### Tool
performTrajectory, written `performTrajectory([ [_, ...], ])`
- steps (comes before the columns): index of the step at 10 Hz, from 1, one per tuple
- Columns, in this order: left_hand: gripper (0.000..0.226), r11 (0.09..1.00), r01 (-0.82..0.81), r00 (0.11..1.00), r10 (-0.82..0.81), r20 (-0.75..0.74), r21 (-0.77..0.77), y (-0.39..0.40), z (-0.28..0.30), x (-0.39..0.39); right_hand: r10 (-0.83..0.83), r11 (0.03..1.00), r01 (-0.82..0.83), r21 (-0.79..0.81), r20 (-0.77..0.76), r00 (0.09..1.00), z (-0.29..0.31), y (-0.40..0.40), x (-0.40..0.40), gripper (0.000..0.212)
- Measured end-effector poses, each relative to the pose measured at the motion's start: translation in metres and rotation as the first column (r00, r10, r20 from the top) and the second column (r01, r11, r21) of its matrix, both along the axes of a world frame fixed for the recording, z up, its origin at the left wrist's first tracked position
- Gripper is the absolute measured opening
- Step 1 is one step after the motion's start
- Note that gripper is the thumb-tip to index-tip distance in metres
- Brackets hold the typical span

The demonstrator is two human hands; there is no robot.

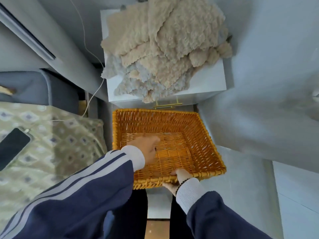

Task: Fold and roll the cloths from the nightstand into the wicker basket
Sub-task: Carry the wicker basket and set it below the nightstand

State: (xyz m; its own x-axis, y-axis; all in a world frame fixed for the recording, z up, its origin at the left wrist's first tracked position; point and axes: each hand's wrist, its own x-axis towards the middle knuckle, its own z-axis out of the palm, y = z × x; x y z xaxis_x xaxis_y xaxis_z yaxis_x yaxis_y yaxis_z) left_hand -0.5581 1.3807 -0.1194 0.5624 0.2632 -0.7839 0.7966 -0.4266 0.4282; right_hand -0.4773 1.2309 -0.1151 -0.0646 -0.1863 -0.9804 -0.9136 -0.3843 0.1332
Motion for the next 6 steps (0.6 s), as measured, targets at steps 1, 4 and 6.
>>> performTrajectory([
  [1, 0.045, 0.999, -0.014, 1.0, 0.013, -0.01, -0.053, -0.019, -0.034, -0.007, 0.087, 0.994, -0.086, 0.065, -0.009, 0.996, -0.046, 0.006, -0.002, 0.025],
  [4, 0.045, 0.992, -0.088, 0.995, 0.082, -0.064, -0.094, -0.05, -0.118, -0.025, 0.042, 0.998, -0.044, 0.033, 0.052, 0.998, -0.143, 0.008, -0.001, 0.045],
  [6, 0.059, 0.984, 0.115, 0.986, -0.13, -0.107, -0.136, -0.056, -0.181, -0.036, 0.147, 0.987, -0.152, 0.055, 0.085, 0.985, -0.206, 0.004, 0.004, 0.046],
])
